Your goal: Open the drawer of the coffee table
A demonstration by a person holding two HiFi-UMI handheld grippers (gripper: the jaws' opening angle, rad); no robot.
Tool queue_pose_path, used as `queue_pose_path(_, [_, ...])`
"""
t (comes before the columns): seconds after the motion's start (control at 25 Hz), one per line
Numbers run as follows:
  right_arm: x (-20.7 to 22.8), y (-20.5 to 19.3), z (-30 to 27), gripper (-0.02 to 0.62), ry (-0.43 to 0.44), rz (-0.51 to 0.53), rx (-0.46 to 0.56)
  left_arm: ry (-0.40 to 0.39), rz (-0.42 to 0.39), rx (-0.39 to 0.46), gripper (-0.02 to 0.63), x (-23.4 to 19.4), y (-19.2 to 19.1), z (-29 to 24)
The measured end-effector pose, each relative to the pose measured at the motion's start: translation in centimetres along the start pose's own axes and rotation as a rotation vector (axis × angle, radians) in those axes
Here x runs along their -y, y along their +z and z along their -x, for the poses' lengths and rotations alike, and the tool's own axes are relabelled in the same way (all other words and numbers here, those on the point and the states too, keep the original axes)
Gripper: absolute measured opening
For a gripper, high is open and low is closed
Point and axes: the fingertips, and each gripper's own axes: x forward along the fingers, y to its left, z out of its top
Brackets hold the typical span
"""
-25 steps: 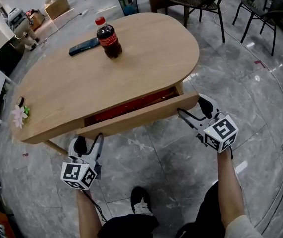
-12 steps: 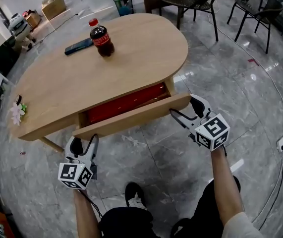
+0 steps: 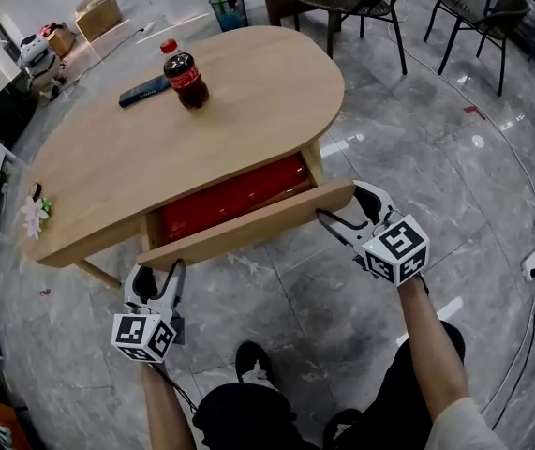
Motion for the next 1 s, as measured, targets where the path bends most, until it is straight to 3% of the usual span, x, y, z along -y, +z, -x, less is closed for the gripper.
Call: queue_pose_path(1.0, [-2.5,-0.8,4.5,0.322,0.023,-0.034,-0.045,0.0,0.008,-0.023,0.27,3.0,-0.6,4.2])
